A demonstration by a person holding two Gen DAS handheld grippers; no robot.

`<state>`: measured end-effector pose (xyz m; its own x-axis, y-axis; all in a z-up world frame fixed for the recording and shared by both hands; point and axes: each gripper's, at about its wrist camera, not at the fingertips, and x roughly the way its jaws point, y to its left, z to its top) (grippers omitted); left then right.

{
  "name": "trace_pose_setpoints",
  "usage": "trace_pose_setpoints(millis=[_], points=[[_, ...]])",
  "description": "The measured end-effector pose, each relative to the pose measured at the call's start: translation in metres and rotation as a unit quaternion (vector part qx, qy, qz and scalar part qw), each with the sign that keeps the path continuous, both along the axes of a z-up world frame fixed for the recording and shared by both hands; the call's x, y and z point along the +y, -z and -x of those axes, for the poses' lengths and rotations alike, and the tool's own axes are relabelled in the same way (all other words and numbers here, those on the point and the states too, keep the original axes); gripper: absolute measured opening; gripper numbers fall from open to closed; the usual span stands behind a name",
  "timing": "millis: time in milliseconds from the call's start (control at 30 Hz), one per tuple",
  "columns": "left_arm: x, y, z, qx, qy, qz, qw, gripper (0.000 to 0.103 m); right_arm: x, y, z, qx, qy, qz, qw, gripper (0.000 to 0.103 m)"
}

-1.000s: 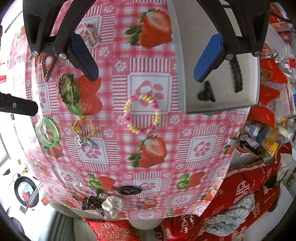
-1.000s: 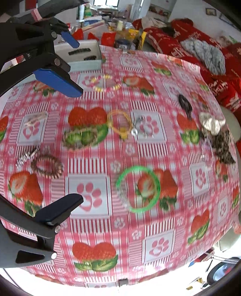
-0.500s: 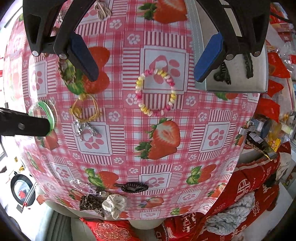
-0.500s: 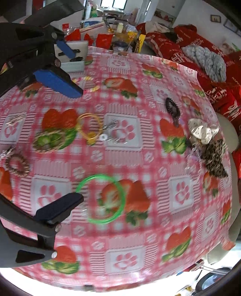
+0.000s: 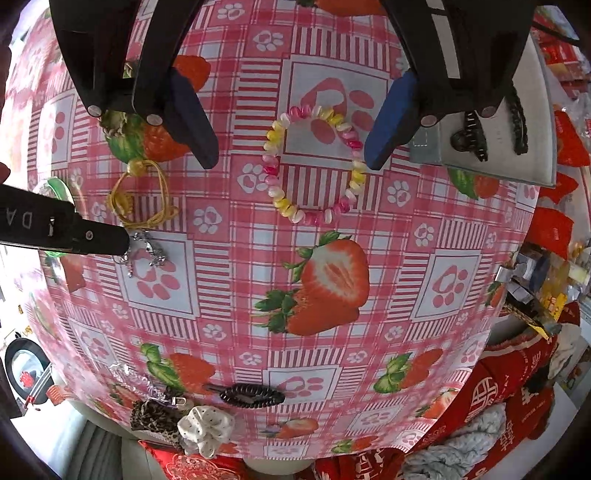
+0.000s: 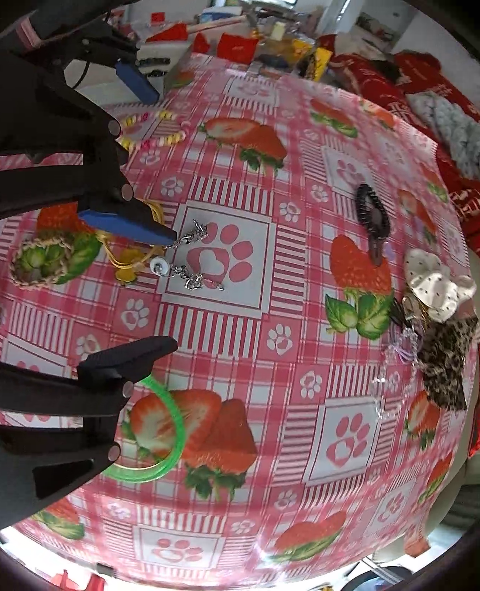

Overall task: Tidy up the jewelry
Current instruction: 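Grasp the pink-yellow beaded bracelet with the left tool while the right tool grasps the silver charm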

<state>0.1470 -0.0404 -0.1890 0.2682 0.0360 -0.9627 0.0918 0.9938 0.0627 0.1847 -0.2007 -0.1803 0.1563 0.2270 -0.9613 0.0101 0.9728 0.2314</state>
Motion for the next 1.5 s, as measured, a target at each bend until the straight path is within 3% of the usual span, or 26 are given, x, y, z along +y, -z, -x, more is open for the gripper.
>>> trace_pose_setpoints(millis=[133, 400, 500, 567, 633, 667, 733, 1133, 1500], points=[[-0.001, 0.006, -0.002, 0.004, 0.001, -0.003, 1.0, 0.087, 0.007, 0.004, -0.002, -0.004, -0.012, 0.02, 1.0, 0.044], [-0.003, 0.009, -0.004, 0.0, 0.005, -0.007, 1.0, 0.082, 0.032, 0.004, -0.001, -0.021, -0.071, 0.092, 0.993, 0.042], [-0.004, 0.008, -0.004, -0.005, 0.009, -0.018, 0.9998, 0.071, 0.038, 0.005, 0.0, -0.027, -0.085, 0.106, 0.99, 0.039], [-0.003, 0.007, -0.003, -0.001, 0.011, -0.007, 0.9999, 0.056, 0.038, 0.004, 0.0, -0.025, -0.084, 0.106, 0.99, 0.032], [-0.002, 0.006, -0.003, 0.002, 0.01, 0.008, 0.9999, 0.04, 0.04, 0.003, -0.001, -0.025, -0.088, 0.108, 0.99, 0.011], [-0.003, 0.005, -0.002, 0.0, 0.01, 0.006, 0.9999, 0.037, 0.043, 0.004, -0.002, -0.025, -0.089, 0.11, 0.99, 0.011], [-0.006, 0.004, -0.001, -0.004, 0.018, 0.004, 0.9998, 0.015, 0.043, 0.003, -0.002, -0.027, -0.087, 0.11, 0.99, 0.011], [0.003, -0.029, 0.014, -0.029, 0.016, 0.047, 0.9983, 0.015, 0.001, -0.021, 0.012, -0.031, -0.005, 0.016, 0.999, 0.011], [0.024, -0.067, 0.035, -0.047, 0.009, 0.076, 0.996, 0.015, 0.0, -0.05, 0.032, -0.045, 0.011, -0.028, 0.999, 0.011]])
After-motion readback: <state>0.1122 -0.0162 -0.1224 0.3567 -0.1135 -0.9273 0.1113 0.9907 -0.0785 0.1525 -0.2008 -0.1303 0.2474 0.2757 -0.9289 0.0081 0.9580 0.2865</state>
